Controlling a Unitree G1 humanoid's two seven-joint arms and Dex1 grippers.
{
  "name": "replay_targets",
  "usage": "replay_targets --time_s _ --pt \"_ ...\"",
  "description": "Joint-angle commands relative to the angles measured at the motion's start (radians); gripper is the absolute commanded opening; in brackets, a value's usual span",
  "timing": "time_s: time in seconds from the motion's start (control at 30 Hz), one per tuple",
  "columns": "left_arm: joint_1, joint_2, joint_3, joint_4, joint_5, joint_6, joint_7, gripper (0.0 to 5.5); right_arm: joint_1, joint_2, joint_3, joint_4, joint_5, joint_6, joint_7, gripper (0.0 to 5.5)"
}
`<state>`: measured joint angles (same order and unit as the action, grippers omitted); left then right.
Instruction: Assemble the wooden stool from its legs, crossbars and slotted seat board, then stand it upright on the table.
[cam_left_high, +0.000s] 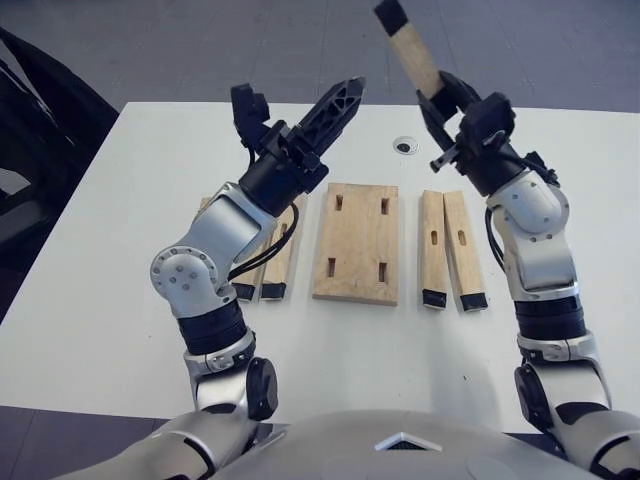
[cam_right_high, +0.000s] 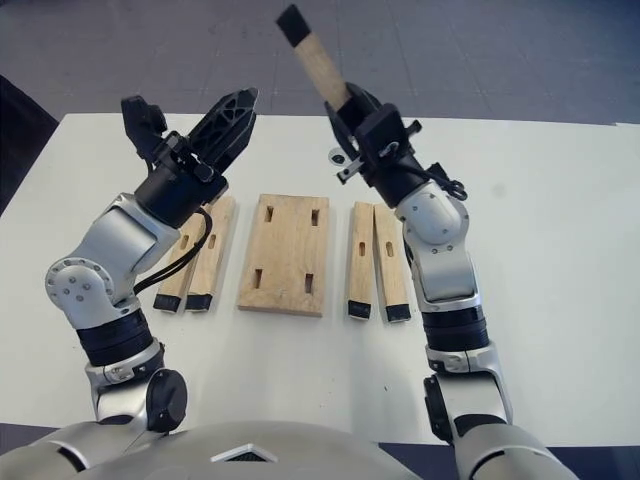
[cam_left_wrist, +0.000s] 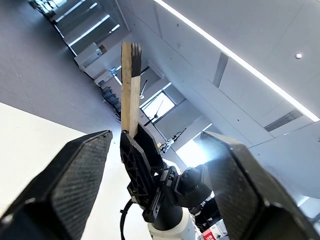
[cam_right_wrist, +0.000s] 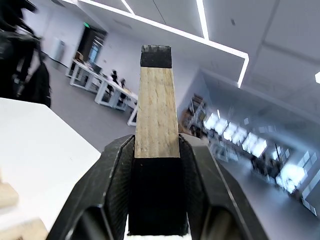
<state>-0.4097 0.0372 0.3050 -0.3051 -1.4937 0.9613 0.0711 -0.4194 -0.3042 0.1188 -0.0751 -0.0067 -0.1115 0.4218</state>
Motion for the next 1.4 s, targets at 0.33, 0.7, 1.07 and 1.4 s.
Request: replay_targets --time_s 0.33,0.7,1.07,1.4 --pt "-0.031 0.039 -0.079 0.052 0.064 -0.108 -0.012 3.29 0.082 0.007 0.063 -0.178 0.031 0.087 0.057 1.30" --pt "-0.038 0.078 -0.115 0.040 0.136 -0.150 -0.077 3.29 0.134 -0.003 0.106 -0.227 0.017 0.123 0.081 1.30" --pt "-0.026 0.086 -0.135 0.019 0.182 -0.174 -0.123 2.24 0.160 -0.028 0.125 -0.238 -0.034 0.205 0.084 1.29" --pt "0.021 0.152 -0.216 -0.001 0.361 -0.197 -0.214 1.36 0.152 0.002 0.096 -0.342 0.029 0.324 0.073 1.29"
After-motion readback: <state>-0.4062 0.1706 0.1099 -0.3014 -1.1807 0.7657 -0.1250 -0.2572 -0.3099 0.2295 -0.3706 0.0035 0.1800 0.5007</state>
